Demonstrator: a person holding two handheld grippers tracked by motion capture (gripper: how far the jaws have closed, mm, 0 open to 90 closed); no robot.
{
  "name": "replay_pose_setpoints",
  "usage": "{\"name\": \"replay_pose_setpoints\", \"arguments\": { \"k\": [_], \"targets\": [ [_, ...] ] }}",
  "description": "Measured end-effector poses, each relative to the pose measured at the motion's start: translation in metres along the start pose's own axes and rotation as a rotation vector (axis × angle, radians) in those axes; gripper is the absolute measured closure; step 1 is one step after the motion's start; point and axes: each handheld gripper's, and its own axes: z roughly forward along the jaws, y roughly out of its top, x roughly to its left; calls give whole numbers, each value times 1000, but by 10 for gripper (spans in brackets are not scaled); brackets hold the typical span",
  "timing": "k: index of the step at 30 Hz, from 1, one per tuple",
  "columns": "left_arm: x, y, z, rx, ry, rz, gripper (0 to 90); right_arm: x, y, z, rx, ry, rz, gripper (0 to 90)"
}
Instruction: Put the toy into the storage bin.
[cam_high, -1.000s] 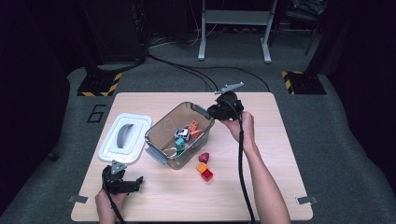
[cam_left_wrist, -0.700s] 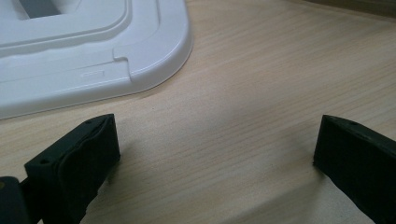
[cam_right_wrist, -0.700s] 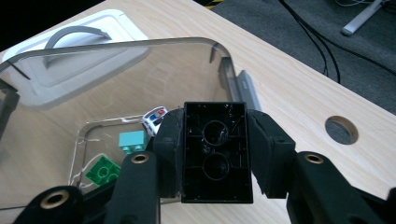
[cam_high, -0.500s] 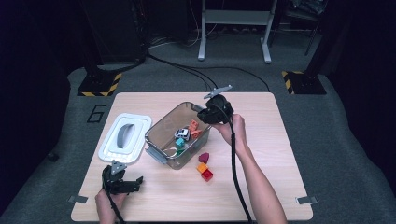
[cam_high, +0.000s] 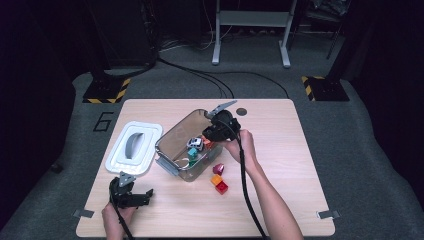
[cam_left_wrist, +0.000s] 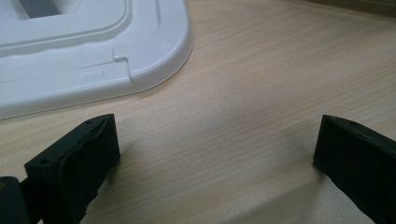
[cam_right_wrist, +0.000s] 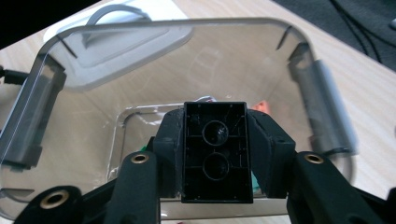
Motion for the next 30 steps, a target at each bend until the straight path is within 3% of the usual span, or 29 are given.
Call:
{"name": "replay_pose_setpoints", "arguments": {
  "k": [15,24,30],
  "targets": [
    [0,0,0,-4,4,0,1,17,-9,28,87,38,-15,586],
    [0,0,0,-1,0,1,1,20,-13,31,115,38,-15,573],
    [0,0,1,-8,1,-1,1,21,-15,23,103,25,-10,444]
  ]
}}
